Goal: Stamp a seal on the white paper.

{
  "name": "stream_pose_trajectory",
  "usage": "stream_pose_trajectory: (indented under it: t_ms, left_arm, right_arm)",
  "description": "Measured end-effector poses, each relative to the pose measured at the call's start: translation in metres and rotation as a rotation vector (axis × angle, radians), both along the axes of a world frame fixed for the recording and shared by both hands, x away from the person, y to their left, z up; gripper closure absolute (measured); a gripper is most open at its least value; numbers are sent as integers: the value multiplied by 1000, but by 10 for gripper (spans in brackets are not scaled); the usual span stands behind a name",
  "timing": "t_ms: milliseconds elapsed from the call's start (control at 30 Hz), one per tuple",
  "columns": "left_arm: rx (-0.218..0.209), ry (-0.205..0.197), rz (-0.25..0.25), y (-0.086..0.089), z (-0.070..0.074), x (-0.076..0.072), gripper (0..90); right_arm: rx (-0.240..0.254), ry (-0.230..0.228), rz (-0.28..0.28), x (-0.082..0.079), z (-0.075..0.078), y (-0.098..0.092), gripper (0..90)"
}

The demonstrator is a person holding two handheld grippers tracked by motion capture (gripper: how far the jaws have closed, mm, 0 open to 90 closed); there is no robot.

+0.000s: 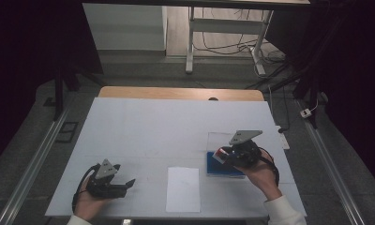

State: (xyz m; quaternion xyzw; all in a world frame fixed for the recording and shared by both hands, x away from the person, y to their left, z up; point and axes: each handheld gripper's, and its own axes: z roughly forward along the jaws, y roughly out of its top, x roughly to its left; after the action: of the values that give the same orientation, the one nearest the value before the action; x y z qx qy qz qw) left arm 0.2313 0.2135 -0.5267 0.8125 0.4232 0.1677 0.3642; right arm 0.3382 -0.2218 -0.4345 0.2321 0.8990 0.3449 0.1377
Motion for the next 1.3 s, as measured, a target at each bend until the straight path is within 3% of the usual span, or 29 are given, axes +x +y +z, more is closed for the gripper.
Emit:
stream_pose_trajectory:
  t_ms: [200, 767, 1033, 1300]
  left_arm:
    - [2, 2, -4, -1, 0, 1, 200]
    - [-1, -4, -4, -1, 1, 0, 200]
    - [0, -5, -4, -1, 0, 0, 200]
    - [2, -2, -6, -1, 0, 0, 200]
  right_arm:
    - [41, 12, 31, -3, 0, 5, 701]
    - [62, 32, 150, -23, 1, 40, 701]
    - [34, 38, 211, -32, -6, 60, 701]
    - [15, 50, 234, -35, -11, 69, 701]
